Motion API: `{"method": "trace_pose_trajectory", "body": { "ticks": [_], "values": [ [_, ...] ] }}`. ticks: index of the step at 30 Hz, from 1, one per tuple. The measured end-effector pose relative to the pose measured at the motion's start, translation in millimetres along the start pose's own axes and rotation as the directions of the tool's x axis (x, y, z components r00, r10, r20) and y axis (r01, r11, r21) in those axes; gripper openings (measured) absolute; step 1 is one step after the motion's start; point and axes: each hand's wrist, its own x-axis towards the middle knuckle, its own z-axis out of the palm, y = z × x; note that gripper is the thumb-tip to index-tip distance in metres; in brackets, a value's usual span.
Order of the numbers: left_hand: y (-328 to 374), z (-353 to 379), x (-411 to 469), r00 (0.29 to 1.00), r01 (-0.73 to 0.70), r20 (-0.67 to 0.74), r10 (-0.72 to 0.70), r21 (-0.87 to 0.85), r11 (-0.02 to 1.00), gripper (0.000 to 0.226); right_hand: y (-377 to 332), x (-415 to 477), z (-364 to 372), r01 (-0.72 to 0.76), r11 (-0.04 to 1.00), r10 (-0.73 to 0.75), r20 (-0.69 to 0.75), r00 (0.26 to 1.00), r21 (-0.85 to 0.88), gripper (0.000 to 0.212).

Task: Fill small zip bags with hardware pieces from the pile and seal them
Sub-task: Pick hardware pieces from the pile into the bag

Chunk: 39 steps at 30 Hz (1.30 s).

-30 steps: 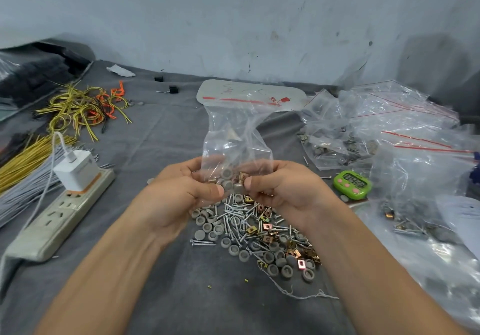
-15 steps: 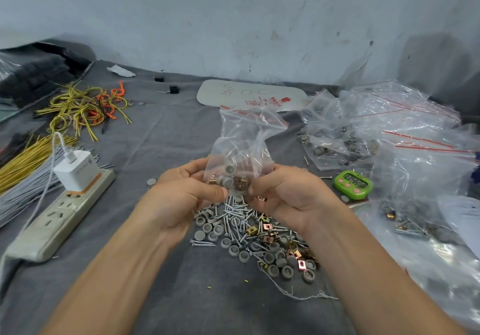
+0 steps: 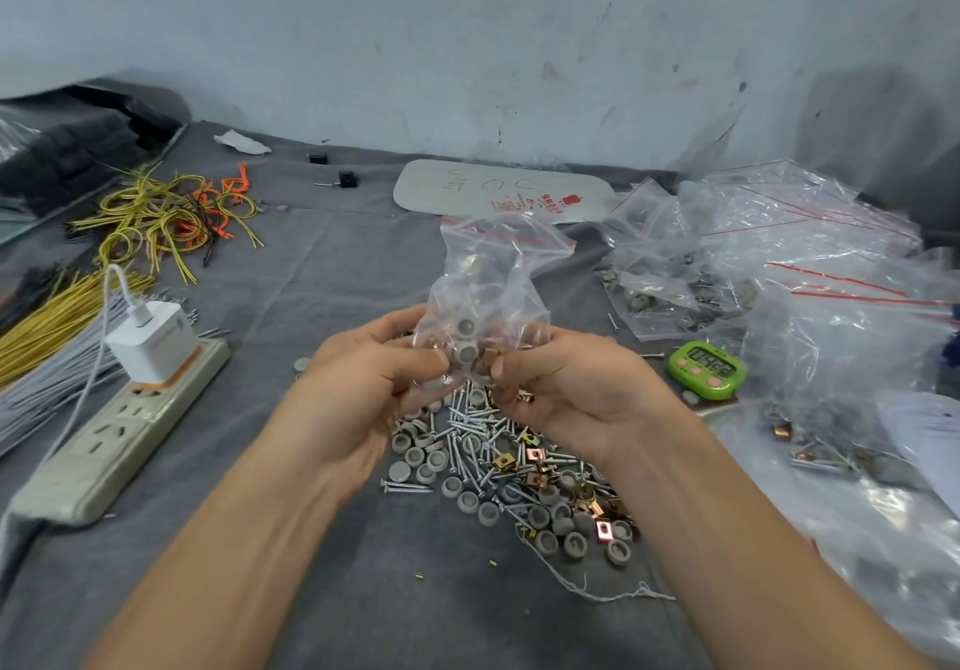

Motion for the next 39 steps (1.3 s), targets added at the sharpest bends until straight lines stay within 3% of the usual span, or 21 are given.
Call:
{"method": "trace_pose_trajectory", "body": {
  "ticks": [5, 8, 13, 18, 23, 36, 39],
  "values": [
    [0.7, 2.4, -4.6, 0.997, -0.074, -0.038, 0.074, 0.002, 0.997, 0.066, 0.4, -2.4, -0.8, -0.021, 0.998, 0.026, 0.106, 0.994, -0.054, 0.042],
    [2.5, 3.4, -5.9, 0.995, -0.084, -0.045, 0.085, 0.016, 0.996, 0.062, 1.8, -4.3, -0.3, 0.030, 0.991, -0.008, 0.163, 0.987, -0.130, 0.041],
    [2.5, -0.7, -1.8, 1.000, 0.001, -0.016, -0.001, 0.010, 1.000, 0.047, 3.1, 0.0, 0.7, 0.046, 0.993, -0.047, -0.005, 0.999, -0.106, 0.031],
    [2.7, -0.2, 1.3, 0.998, 0.055, 0.026, -0.054, -0.041, 0.998, 0.032, 0.5, 0.3, 0.3, 0.042, 0.995, -0.046, -0.040, 0.998, -0.091, 0.027],
    [4.1, -1.7, -0.1, 0.995, 0.054, 0.085, -0.046, -0.095, 0.994, 0.035, -1.1, 0.0, -2.9, 0.027, 0.995, -0.031, -0.048, 0.998, -0.096, 0.028],
    [4.8, -6.0, 0.0, 0.997, 0.005, 0.078, -0.006, 0.019, 1.000, 0.036, -4.6, -0.4, -9.2, -0.003, 0.998, 0.002, -0.022, 1.000, -0.059, 0.027],
    [2.8, -6.9, -1.3, 0.996, -0.034, 0.079, 0.028, 0.074, 0.997, 0.058, -4.8, -0.1, -10.7, 0.023, 0.992, -0.027, -0.033, 0.999, -0.122, 0.022]
  ]
}}
